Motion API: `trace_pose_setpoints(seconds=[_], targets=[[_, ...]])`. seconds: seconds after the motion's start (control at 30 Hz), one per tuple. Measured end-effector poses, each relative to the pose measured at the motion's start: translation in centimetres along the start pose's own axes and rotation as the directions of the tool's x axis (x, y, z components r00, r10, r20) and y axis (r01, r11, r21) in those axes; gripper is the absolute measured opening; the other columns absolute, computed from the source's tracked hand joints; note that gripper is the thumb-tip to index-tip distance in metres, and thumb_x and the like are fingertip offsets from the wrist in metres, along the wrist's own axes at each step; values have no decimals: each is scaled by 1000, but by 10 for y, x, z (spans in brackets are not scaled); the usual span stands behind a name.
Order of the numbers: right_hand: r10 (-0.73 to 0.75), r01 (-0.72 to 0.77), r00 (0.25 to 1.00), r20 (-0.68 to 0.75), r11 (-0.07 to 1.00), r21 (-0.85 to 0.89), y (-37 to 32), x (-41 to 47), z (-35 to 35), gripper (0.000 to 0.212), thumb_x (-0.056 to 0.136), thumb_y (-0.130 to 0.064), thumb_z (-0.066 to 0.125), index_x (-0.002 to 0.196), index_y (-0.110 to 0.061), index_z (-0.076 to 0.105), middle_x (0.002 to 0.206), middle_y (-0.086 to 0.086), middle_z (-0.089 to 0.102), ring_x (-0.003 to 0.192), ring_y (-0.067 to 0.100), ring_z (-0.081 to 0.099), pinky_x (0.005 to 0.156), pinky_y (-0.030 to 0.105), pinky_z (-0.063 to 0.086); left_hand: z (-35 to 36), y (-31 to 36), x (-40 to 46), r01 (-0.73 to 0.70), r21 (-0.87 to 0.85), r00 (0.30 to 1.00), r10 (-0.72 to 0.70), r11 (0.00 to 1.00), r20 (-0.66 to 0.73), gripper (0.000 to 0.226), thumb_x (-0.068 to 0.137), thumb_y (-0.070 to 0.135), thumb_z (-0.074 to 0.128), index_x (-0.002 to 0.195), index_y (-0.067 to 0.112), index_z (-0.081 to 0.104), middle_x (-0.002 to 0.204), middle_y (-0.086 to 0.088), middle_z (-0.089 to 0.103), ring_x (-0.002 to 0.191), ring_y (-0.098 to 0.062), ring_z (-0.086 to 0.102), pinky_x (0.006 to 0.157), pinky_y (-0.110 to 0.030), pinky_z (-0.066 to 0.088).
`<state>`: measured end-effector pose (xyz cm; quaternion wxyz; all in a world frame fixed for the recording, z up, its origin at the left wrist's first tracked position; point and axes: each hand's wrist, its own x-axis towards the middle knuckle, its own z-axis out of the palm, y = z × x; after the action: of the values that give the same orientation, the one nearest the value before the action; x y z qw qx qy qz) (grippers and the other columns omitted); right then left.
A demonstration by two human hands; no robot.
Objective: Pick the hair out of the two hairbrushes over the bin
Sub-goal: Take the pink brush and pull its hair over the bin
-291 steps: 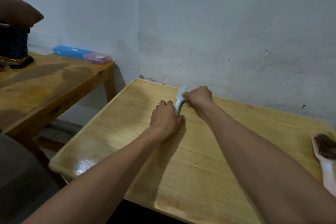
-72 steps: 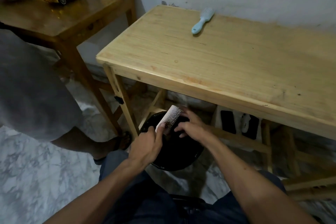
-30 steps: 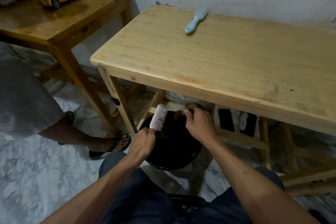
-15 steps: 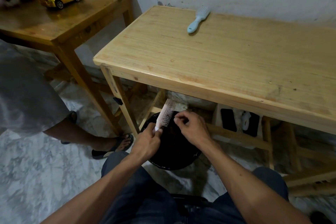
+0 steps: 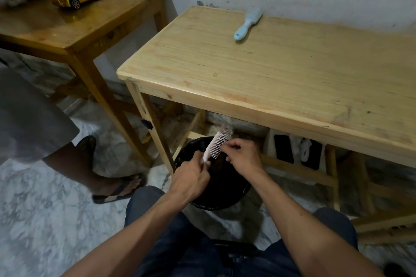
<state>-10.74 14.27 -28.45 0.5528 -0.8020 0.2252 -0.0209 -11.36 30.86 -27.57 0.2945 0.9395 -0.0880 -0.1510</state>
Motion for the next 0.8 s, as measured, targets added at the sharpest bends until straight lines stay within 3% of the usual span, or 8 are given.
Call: trace_pose_setpoints(seconds=[0.2, 0.27, 0.33, 0.43, 0.53, 0.63, 0.7, 0.8], targets=[[109, -106, 994, -34, 992, 71, 4, 4, -14, 14, 84, -29, 71, 71, -25, 72, 51, -5, 65, 55, 9, 62, 70, 36, 57, -1, -15, 5, 78, -14, 997, -78, 997, -16, 22, 105, 36, 42, 116, 19, 50, 84, -4, 66, 74, -24, 63, 65, -44, 51], [151, -148, 988, -36, 987, 66, 3, 4, -22, 19, 88, -34, 64, 76, -21, 72, 54, -4, 66, 55, 11, 62, 65, 34, 54, -1, -16, 4, 85, -42, 996, -86, 995, -16, 23, 105, 35, 43, 117, 18, 52, 86, -4, 67, 74, -23, 63, 62, -40, 48], [203, -203, 978, -37, 979, 2, 0, 3, -27, 30, 94, -39, 53, 82, -17, 71, 62, 0, 69, 56, 13, 63, 55, 27, 46, -2, -16, 5, 105, -112, 994, -106, 988, -6, 24, 105, 35, 44, 120, 19, 53, 91, -4, 67, 77, -22, 64, 65, -41, 50], [252, -254, 967, -45, 966, -51, 0, 3, -25, 40, 100, -40, 42, 82, -15, 68, 64, 3, 68, 56, 16, 63, 55, 26, 45, -4, -12, 7, 144, -205, 990, -138, 968, 40, 30, 105, 39, 45, 125, 18, 53, 102, -3, 66, 87, -20, 62, 74, -42, 51], [188, -182, 978, 95, 981, -62, 0, 2, -20, 20, 100, -26, 49, 104, -20, 67, 74, 1, 67, 60, 11, 62, 52, 23, 50, -5, -7, 7, 158, -257, 987, -146, 953, 64, 32, 104, 41, 46, 125, 18, 53, 105, -1, 63, 87, -14, 59, 67, -35, 44], [107, -119, 957, 269, 992, 30, 2, 1, -18, 48, 85, -4, 61, 124, -31, 54, 100, 2, 69, 71, 13, 66, 49, 17, 50, -8, -2, 7, 130, -275, 989, -104, 953, 108, 24, 102, 42, 48, 110, 21, 58, 93, -1, 64, 78, -17, 59, 65, -35, 44], [45, -114, 930, 365, 979, 171, 4, 3, -15, 49, 79, 5, 62, 121, -21, 59, 109, 1, 72, 75, 17, 69, 51, 22, 53, -12, 0, 4, 115, -306, 988, -77, 945, 134, 22, 102, 40, 48, 102, 20, 58, 82, -4, 63, 66, -19, 59, 56, -34, 45], [37, -175, 900, 435, 943, 283, 3, 2, -15, 19, 87, 3, 64, 101, -8, 69, 84, 9, 74, 59, 13, 66, 52, 21, 53, -18, 1, 1, 134, -350, 986, -89, 927, 140, 23, 104, 34, 47, 103, 13, 58, 79, -10, 61, 54, -19, 56, 43, -28, 42]])
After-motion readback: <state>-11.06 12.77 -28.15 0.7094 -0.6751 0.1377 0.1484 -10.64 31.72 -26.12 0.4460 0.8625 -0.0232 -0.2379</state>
